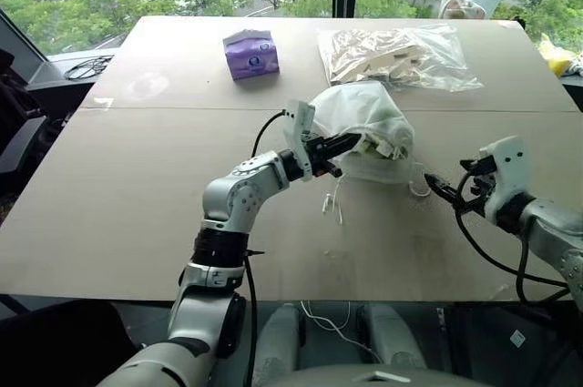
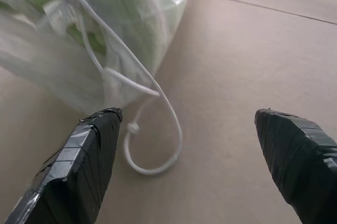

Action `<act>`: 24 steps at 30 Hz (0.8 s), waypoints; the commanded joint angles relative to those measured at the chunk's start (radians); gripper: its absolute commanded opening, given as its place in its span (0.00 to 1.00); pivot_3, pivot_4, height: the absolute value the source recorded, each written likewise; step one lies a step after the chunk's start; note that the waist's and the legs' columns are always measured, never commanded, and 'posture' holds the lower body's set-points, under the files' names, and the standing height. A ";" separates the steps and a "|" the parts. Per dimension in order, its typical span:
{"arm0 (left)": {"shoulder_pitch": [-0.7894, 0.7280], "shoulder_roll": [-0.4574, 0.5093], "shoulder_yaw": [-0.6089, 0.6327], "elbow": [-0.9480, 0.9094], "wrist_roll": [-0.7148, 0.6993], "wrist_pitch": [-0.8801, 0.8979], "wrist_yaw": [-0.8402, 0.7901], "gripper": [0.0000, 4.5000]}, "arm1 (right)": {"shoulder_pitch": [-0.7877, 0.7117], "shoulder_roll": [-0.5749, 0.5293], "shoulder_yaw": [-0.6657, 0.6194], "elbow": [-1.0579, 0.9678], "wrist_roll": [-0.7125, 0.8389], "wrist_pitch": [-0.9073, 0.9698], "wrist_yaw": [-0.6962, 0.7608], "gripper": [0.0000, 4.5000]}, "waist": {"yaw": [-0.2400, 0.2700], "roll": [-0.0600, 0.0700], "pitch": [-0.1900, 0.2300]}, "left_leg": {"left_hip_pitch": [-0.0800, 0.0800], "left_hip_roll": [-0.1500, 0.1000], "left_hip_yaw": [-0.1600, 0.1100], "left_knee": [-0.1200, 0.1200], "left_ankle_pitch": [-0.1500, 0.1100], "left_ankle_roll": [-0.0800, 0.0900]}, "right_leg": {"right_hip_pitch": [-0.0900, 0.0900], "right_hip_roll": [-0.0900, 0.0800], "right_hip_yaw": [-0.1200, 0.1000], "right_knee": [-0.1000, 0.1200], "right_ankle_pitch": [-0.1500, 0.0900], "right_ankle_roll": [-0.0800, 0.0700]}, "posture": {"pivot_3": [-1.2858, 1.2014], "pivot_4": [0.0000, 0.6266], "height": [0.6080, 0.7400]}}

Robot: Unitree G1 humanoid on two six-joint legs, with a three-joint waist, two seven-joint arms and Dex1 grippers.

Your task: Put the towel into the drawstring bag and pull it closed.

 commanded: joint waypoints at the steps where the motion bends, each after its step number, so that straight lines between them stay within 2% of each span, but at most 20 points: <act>1: -0.020 0.002 0.006 -0.011 -0.004 -0.005 -0.011 0.00 | -0.003 0.009 0.055 0.003 -0.061 -0.045 0.054 0.97 | -0.003 0.000 0.000 | 0.000 0.000 0.000 0.000 0.000 0.000 | 0.000 0.000 0.000 0.000 0.000 -0.001 | 0.52 0.24 1.00; 8: -0.023 0.005 0.010 -0.017 -0.004 0.000 -0.008 0.00 | -0.087 0.139 0.133 0.134 -0.199 -0.124 0.010 0.97 | -0.002 0.000 0.000 | 0.000 0.000 0.000 0.001 0.000 0.000 | 0.000 0.000 0.000 0.000 -0.001 0.002 | 0.52 0.24 1.00; 11: -0.021 0.009 0.010 -0.018 -0.003 0.001 -0.007 0.00 | -0.102 0.150 0.187 0.223 -0.285 -0.175 0.030 0.97 | 0.001 0.000 0.000 | 0.000 0.000 0.000 0.001 0.000 0.000 | 0.000 0.000 0.000 0.001 -0.001 0.002 | 0.52 0.24 1.00; 19: -0.019 0.020 0.014 -0.015 -0.001 -0.002 -0.010 0.00 | -0.128 0.232 0.127 0.381 -0.366 -0.260 -0.030 0.97 | -0.007 -0.002 -0.001 | 0.003 0.000 0.000 0.001 0.001 -0.001 | 0.002 0.000 0.001 0.001 0.002 0.000 | 0.52 0.24 1.00; 24: -0.014 0.019 0.016 -0.021 -0.003 -0.002 -0.004 0.00 | -0.138 0.252 0.106 0.398 -0.367 -0.297 -0.013 0.97 | -0.001 -0.002 -0.001 | 0.004 0.000 0.001 0.002 0.007 0.001 | 0.003 0.000 0.001 0.001 0.003 0.002 | 0.52 0.24 1.00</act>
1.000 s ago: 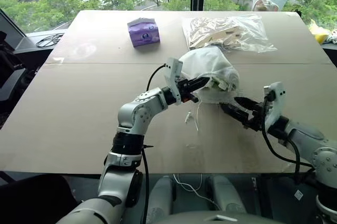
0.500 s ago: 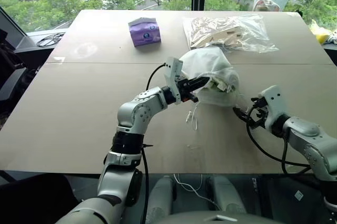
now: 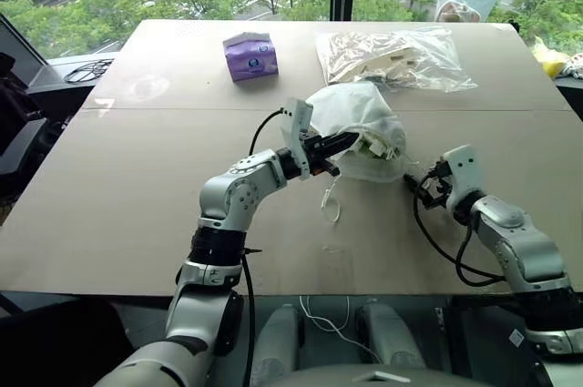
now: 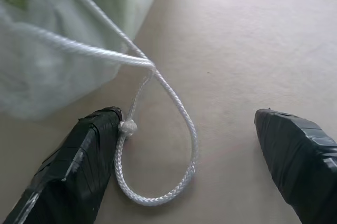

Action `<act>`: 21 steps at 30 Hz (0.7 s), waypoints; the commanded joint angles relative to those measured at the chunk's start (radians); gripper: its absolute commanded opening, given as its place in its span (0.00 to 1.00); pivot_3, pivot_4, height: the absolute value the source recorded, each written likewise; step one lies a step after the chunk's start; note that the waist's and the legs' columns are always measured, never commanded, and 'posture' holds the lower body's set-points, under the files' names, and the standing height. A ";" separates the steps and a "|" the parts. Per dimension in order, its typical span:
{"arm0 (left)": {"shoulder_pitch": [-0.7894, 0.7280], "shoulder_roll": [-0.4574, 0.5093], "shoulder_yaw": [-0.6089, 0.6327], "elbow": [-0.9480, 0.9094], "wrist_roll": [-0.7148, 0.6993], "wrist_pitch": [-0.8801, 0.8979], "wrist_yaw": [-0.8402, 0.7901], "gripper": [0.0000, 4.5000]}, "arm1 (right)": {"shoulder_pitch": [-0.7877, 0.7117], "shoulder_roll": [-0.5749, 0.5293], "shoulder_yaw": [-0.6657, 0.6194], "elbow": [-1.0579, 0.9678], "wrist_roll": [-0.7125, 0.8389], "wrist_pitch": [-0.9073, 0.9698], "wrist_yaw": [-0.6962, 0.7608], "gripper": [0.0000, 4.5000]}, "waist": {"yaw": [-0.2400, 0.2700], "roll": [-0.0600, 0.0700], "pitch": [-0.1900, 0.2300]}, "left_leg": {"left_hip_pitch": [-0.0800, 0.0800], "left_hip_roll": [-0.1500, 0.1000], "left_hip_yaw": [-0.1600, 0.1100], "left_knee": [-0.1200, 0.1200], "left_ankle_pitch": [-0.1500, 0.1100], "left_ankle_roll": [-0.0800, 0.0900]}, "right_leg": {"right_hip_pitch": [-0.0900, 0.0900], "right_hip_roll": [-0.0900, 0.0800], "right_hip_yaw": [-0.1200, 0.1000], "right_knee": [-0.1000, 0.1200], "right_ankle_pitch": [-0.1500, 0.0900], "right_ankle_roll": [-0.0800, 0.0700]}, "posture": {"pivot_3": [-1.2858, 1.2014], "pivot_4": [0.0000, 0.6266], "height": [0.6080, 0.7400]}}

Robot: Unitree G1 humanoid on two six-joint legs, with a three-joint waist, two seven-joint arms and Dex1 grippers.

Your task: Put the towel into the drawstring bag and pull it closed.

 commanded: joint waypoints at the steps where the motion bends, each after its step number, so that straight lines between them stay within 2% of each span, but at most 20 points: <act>1: -0.006 0.001 0.012 -0.023 -0.005 -0.006 -0.001 0.00 | 0.005 -0.009 -0.042 0.019 -0.038 -0.012 -0.011 0.97 | 0.003 0.000 0.000 | 0.000 0.000 0.000 0.000 0.001 0.000 | 0.000 0.000 0.000 0.000 0.000 0.000 | 0.52 0.24 1.00; 12: 0.001 -0.003 0.011 -0.021 -0.001 -0.014 0.004 0.00 | -0.083 0.082 -0.061 0.125 -0.067 -0.122 -0.028 0.97 | -0.005 0.000 0.000 | -0.001 0.000 0.000 -0.002 0.001 0.000 | -0.001 0.000 0.001 0.000 0.004 -0.002 | 0.52 0.24 1.00; 13: 0.001 -0.003 0.011 -0.022 0.000 -0.015 0.005 0.00 | -0.090 0.083 -0.066 0.141 -0.079 -0.134 -0.039 0.85 | -0.004 0.000 0.000 | -0.001 0.000 0.000 -0.002 0.001 0.000 | -0.001 0.000 0.001 0.000 0.004 -0.002 | 0.52 0.24 1.00; 15: 0.004 -0.002 0.015 -0.024 0.000 -0.016 0.010 0.00 | -0.095 0.082 -0.076 0.155 -0.093 -0.156 -0.046 0.69 | -0.002 0.000 0.000 | -0.001 0.000 0.000 -0.002 0.001 0.000 | -0.001 0.000 0.000 0.000 0.004 -0.002 | 0.52 0.24 1.00; 16: 0.006 -0.001 0.018 -0.025 0.000 -0.016 0.013 0.00 | -0.094 0.083 -0.086 0.151 -0.093 -0.160 -0.049 0.55 | 0.000 0.000 0.000 | -0.001 0.000 -0.001 -0.002 0.001 0.000 | -0.001 0.000 0.000 0.000 0.004 -0.002 | 0.52 0.24 1.00; 17: 0.008 0.000 0.019 -0.024 0.001 -0.015 0.016 0.00 | -0.093 0.085 -0.098 0.143 -0.091 -0.165 -0.051 0.52 | 0.000 0.000 0.000 | -0.002 0.000 -0.001 -0.002 0.001 0.000 | -0.001 0.000 0.000 -0.001 0.004 -0.002 | 0.52 0.24 1.00; 18: 0.010 0.000 0.021 -0.024 0.000 -0.013 0.020 0.00 | -0.091 0.086 -0.109 0.133 -0.087 -0.169 -0.053 0.38 | 0.000 0.000 0.000 | -0.002 0.000 -0.001 -0.002 0.001 0.000 | -0.001 0.000 0.000 -0.001 0.004 -0.002 | 0.52 0.24 1.00; 20: 0.011 -0.004 0.029 -0.020 -0.005 -0.005 0.035 0.00 | -0.084 0.086 -0.131 0.106 -0.081 -0.175 -0.057 0.23 | 0.000 0.000 0.000 | -0.003 0.000 0.000 -0.002 0.001 0.000 | -0.002 0.000 0.001 -0.001 0.004 -0.002 | 0.52 0.24 1.00; 21: 0.010 -0.007 0.033 -0.017 -0.008 -0.001 0.043 0.00 | -0.080 0.084 -0.139 0.093 -0.080 -0.176 -0.057 0.19 | 0.000 0.000 0.000 | -0.003 0.000 0.000 -0.003 0.001 0.000 | -0.002 0.000 0.001 -0.001 0.004 -0.002 | 0.52 0.24 1.00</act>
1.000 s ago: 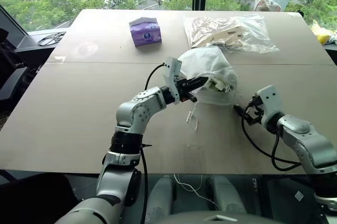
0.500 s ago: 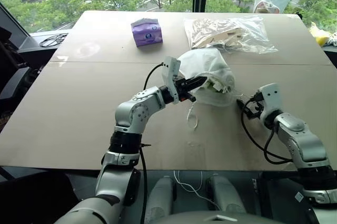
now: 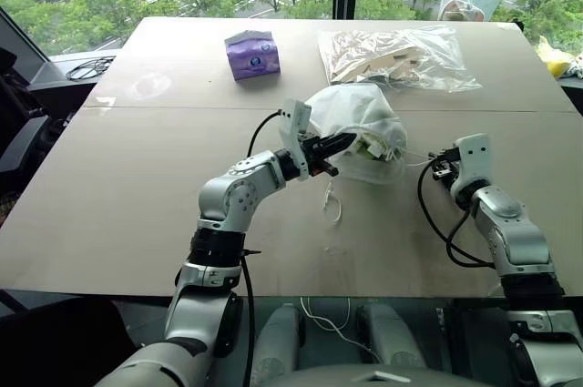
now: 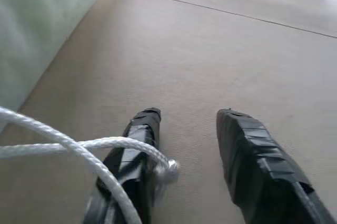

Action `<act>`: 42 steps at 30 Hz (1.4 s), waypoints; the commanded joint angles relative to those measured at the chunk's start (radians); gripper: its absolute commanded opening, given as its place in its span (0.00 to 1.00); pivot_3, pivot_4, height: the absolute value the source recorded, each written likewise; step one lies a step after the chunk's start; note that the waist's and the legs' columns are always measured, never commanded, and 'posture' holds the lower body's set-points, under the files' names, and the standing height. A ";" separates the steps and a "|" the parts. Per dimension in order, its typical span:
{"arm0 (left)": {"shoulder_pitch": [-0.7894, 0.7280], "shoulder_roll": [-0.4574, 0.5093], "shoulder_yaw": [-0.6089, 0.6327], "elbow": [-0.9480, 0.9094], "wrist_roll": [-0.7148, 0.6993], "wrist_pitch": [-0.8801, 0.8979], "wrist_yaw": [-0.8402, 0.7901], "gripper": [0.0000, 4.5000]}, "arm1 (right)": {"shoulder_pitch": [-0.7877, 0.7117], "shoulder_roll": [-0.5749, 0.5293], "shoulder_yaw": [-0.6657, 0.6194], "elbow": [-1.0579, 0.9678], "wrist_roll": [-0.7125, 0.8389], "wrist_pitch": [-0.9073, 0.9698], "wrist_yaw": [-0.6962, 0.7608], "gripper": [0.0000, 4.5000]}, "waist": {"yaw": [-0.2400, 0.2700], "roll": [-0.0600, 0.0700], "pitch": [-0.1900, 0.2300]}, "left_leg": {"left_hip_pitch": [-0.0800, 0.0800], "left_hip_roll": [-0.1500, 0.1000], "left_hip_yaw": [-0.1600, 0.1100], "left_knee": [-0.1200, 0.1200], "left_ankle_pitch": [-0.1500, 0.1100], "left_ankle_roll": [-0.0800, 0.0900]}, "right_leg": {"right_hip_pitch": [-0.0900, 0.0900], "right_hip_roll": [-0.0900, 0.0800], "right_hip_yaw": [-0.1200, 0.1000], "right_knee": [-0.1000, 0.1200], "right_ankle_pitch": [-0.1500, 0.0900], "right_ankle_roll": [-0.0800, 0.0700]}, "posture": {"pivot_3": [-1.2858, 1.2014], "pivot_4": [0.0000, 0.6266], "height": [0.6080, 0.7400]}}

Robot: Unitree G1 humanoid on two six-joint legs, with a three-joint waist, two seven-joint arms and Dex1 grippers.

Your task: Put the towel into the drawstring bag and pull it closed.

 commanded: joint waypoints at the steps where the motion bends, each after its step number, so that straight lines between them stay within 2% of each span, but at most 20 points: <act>1: -0.004 -0.010 0.033 -0.013 -0.011 0.002 0.024 0.00 | 0.005 -0.007 -0.055 -0.078 0.005 -0.023 -0.009 0.06 | 0.000 0.000 0.000 | 0.000 0.000 0.000 0.000 0.000 0.000 | 0.000 0.000 0.000 0.000 0.000 0.000 | 0.52 0.24 1.00; 2: -0.007 -0.011 0.034 -0.008 -0.006 -0.001 0.031 0.00 | 0.010 -0.011 -0.063 -0.098 0.005 -0.016 -0.008 0.01 | 0.000 0.000 0.000 | 0.000 0.000 0.000 -0.001 0.000 0.000 | -0.001 0.000 0.000 0.000 0.000 0.000 | 0.52 0.24 1.00; 9: -0.010 -0.010 0.021 0.002 0.010 -0.012 0.015 0.00 | 0.043 -0.062 -0.056 -0.245 -0.005 0.075 0.035 0.01 | -0.002 0.000 0.000 | 0.000 0.000 0.000 -0.001 0.000 0.000 | -0.001 0.000 0.000 0.000 0.000 0.000 | 0.52 0.24 1.00; 14: -0.008 -0.020 0.041 -0.006 -0.012 -0.005 -0.004 0.00 | 0.044 -0.066 -0.046 -0.270 -0.016 0.101 0.041 0.01 | -0.002 0.000 0.000 | 0.000 0.000 0.000 -0.001 0.000 0.000 | -0.001 0.000 0.000 0.000 0.000 0.000 | 0.52 0.24 1.00; 15: -0.007 -0.015 0.043 -0.010 -0.016 -0.002 -0.014 0.13 | 0.038 -0.066 -0.047 -0.269 -0.019 0.103 0.040 0.00 | -0.002 0.000 0.000 | 0.000 0.000 0.000 -0.001 0.000 0.000 | -0.001 0.000 0.000 0.000 0.000 0.000 | 0.52 0.24 1.00; 16: -0.006 -0.012 0.044 -0.013 -0.018 0.000 -0.021 0.16 | 0.033 -0.065 -0.048 -0.268 -0.021 0.105 0.039 0.00 | -0.002 0.000 0.000 | 0.000 0.000 0.000 -0.001 0.000 0.000 | -0.001 0.000 0.000 0.000 0.000 0.000 | 0.52 0.24 1.00; 19: 0.007 0.002 0.060 -0.033 -0.046 0.037 -0.028 0.46 | 0.010 -0.063 -0.048 -0.271 -0.023 0.120 0.038 0.00 | -0.002 0.000 0.000 | 0.000 0.000 0.000 -0.001 0.000 0.000 | -0.001 0.000 0.000 0.000 0.000 0.000 | 0.52 0.24 1.00; 20: 0.014 0.014 0.066 -0.047 -0.068 0.061 -0.044 0.49 | 0.004 -0.062 -0.048 -0.272 -0.023 0.124 0.038 0.00 | -0.004 0.000 0.000 | 0.000 0.000 0.000 -0.001 0.000 0.000 | -0.001 0.000 0.000 0.000 0.000 0.000 | 0.52 0.24 1.00; 26: 0.067 0.202 0.132 -0.124 -0.179 0.152 -0.187 0.49 | 0.002 -0.063 -0.056 -0.265 -0.025 0.126 0.043 0.00 | -0.006 0.000 0.000 | 0.000 0.001 0.000 -0.002 0.000 0.000 | -0.002 0.001 0.000 0.001 0.000 0.000 | 0.52 0.24 1.00; 29: 0.116 0.306 0.115 -0.145 -0.198 0.199 -0.265 0.49 | 0.003 -0.055 -0.061 -0.267 -0.020 0.132 0.040 0.00 | -0.005 0.001 0.000 | 0.000 0.001 0.000 -0.003 0.000 0.000 | -0.002 0.000 0.000 0.000 0.000 0.000 | 0.52 0.24 1.00; 31: 0.146 0.338 0.080 -0.151 -0.168 0.177 -0.288 0.49 | 0.000 -0.048 -0.058 -0.262 -0.021 0.131 0.038 0.00 | -0.003 0.001 0.000 | 0.000 0.001 0.001 -0.002 0.000 0.000 | -0.002 0.000 0.000 0.000 0.000 0.000 | 0.52 0.24 1.00; 37: 0.173 0.260 -0.033 -0.143 -0.051 0.085 -0.227 0.49 | -0.008 -0.033 -0.051 -0.258 -0.028 0.130 0.040 0.00 | 0.007 0.000 0.000 | -0.001 0.000 0.000 -0.002 0.000 0.000 | -0.002 0.000 0.000 -0.001 0.000 0.000 | 0.52 0.24 1.00; 42: 0.211 0.171 -0.138 -0.107 0.102 -0.070 -0.156 0.49 | -0.004 -0.039 -0.065 -0.268 -0.028 0.133 0.042 0.00 | 0.003 0.000 0.000 | -0.001 0.000 0.000 -0.003 0.000 0.000 | -0.002 0.000 0.000 -0.001 0.000 -0.001 | 0.52 0.24 1.00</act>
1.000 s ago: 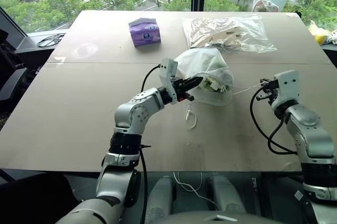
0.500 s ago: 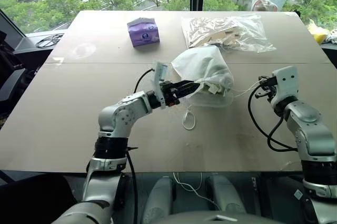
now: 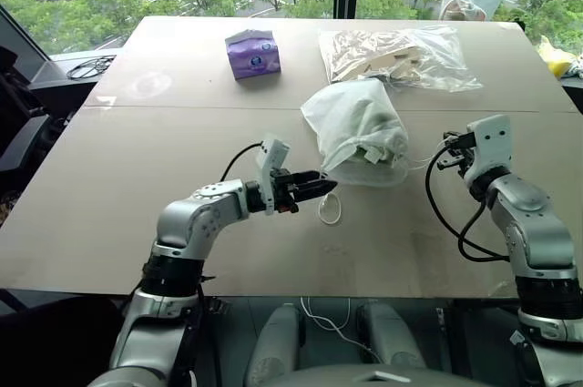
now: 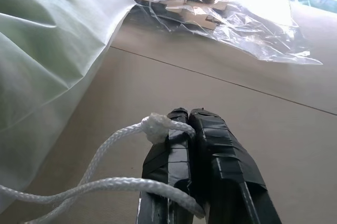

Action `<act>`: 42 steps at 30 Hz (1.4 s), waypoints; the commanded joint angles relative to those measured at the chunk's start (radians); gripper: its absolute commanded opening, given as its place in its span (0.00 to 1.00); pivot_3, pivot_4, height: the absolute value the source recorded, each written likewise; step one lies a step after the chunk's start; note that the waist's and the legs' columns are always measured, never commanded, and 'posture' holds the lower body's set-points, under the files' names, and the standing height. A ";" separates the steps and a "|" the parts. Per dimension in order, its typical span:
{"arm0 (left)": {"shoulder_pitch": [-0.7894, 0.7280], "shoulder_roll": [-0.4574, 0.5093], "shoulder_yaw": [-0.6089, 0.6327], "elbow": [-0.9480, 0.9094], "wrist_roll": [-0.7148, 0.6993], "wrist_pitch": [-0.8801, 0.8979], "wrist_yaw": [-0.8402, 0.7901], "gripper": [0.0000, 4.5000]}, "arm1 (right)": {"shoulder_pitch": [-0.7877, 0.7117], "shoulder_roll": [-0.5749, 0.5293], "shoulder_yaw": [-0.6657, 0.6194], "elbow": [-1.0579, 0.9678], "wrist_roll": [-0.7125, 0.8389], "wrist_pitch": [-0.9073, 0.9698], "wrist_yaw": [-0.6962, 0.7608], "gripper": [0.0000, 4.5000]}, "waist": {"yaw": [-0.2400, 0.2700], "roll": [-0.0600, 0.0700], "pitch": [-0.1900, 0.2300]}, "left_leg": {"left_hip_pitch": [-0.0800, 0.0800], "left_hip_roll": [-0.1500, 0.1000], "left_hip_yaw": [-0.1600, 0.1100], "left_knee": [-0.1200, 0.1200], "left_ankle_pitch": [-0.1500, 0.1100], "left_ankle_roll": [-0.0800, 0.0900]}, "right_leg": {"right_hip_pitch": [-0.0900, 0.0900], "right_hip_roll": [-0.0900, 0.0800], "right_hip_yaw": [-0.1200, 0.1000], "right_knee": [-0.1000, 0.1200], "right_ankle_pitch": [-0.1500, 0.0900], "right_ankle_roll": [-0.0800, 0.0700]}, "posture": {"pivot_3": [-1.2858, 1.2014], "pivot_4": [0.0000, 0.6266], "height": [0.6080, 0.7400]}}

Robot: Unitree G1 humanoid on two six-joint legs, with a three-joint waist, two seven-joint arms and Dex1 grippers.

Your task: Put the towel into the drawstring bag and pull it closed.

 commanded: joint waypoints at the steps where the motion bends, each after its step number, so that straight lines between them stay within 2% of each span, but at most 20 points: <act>1: 0.022 -0.034 -0.054 0.012 0.101 -0.124 0.041 0.49 | -0.011 -0.010 -0.031 -0.036 0.004 0.000 -0.002 0.00 | -0.001 0.000 0.000 | 0.000 0.000 0.000 0.000 0.000 0.000 | 0.000 0.000 0.000 0.000 0.000 0.000 | 0.52 0.24 1.00; 5: 0.046 -0.062 -0.040 0.037 0.136 -0.189 0.067 0.49 | 0.001 -0.011 -0.042 -0.048 0.006 0.004 -0.004 0.00 | -0.003 0.000 0.000 | 0.001 0.000 0.000 0.000 0.000 0.000 | 0.000 0.000 0.000 0.001 0.000 0.000 | 0.52 0.24 1.00; 11: 0.061 -0.030 -0.006 0.071 0.138 -0.224 0.027 0.49 | 0.000 -0.007 -0.046 -0.044 0.006 0.005 -0.003 0.00 | -0.005 0.000 0.000 | 0.001 0.000 0.000 0.000 0.000 0.000 | 0.000 0.000 0.000 0.001 0.000 0.000 | 0.52 0.24 1.00; 16: 0.046 -0.055 -0.009 0.094 0.133 -0.242 0.025 0.49 | -0.009 -0.007 -0.045 -0.042 0.006 0.007 -0.002 0.00 | -0.004 0.000 0.000 | 0.001 0.000 0.000 0.000 0.000 0.000 | 0.000 0.000 0.000 0.001 0.000 0.000 | 0.52 0.24 1.00; 19: 0.050 -0.069 -0.017 0.092 0.135 -0.248 0.025 0.33 | -0.004 -0.009 -0.048 -0.046 0.007 0.006 0.000 0.00 | -0.004 0.000 0.000 | 0.001 0.000 0.000 0.000 0.000 0.000 | 0.000 0.000 0.000 0.001 0.000 0.000 | 0.52 0.24 1.00; 22: 0.059 -0.072 -0.021 0.087 0.139 -0.252 0.022 0.05 | 0.000 -0.010 -0.050 -0.048 0.008 0.006 0.000 0.00 | -0.004 0.000 0.000 | 0.001 0.000 0.000 0.000 0.000 0.000 | 0.000 0.000 0.000 0.001 0.000 0.000 | 0.52 0.24 1.00; 23: 0.063 -0.072 -0.021 0.086 0.142 -0.253 0.023 0.02 | 0.001 -0.010 -0.051 -0.048 0.008 0.006 0.000 0.00 | -0.005 0.000 0.000 | 0.001 0.000 0.000 0.000 0.000 0.000 | 0.000 0.000 0.000 0.001 0.000 0.000 | 0.52 0.24 1.00; 26: 0.073 -0.075 -0.019 0.082 0.157 -0.271 0.038 0.02 | 0.000 -0.010 -0.052 -0.047 0.007 0.005 -0.001 0.00 | -0.005 0.000 0.000 | 0.001 0.000 0.000 0.000 0.000 0.000 | 0.000 0.000 0.000 0.001 0.000 0.000 | 0.52 0.24 1.00; 29: 0.082 -0.111 0.008 0.083 0.199 -0.373 0.111 0.02 | -0.004 -0.008 -0.059 -0.043 -0.007 -0.008 -0.018 0.00 | -0.004 0.000 0.000 | 0.001 0.000 0.000 0.000 0.000 0.000 | 0.000 0.000 0.000 0.001 0.000 0.000 | 0.52 0.24 1.00; 32: 0.066 -0.144 0.034 0.124 0.347 -0.616 0.268 0.02 | -0.025 -0.001 -0.089 -0.020 -0.029 -0.042 -0.071 0.00 | -0.001 0.000 0.000 | 0.001 0.000 0.000 0.001 0.000 0.000 | 0.000 0.000 0.000 0.001 0.000 0.000 | 0.52 0.24 1.00; 35: 0.028 -0.092 0.018 0.167 0.604 -0.879 0.474 0.02 | -0.052 0.002 -0.128 0.010 -0.052 -0.073 -0.138 0.00 | -0.001 0.000 0.000 | 0.001 0.000 0.000 0.001 0.000 0.000 | 0.000 0.000 0.000 0.001 0.000 0.000 | 0.52 0.24 1.00; 39: -0.046 -0.053 0.060 0.161 0.763 -1.039 0.662 0.02 | -0.101 0.009 -0.190 0.049 -0.077 -0.136 -0.232 0.00 | 0.007 0.000 0.000 | 0.000 0.000 0.000 0.000 0.000 0.000 | 0.000 0.000 0.000 0.001 0.001 -0.001 | 0.52 0.24 1.00; 42: -0.082 -0.045 0.091 0.175 0.806 -1.079 0.740 0.02 | -0.136 0.015 -0.221 0.074 -0.088 -0.174 -0.288 0.00 | 0.014 0.000 0.000 | 0.000 -0.001 0.001 0.000 0.000 0.000 | 0.000 -0.001 0.000 0.000 0.001 -0.001 | 0.52 0.24 1.00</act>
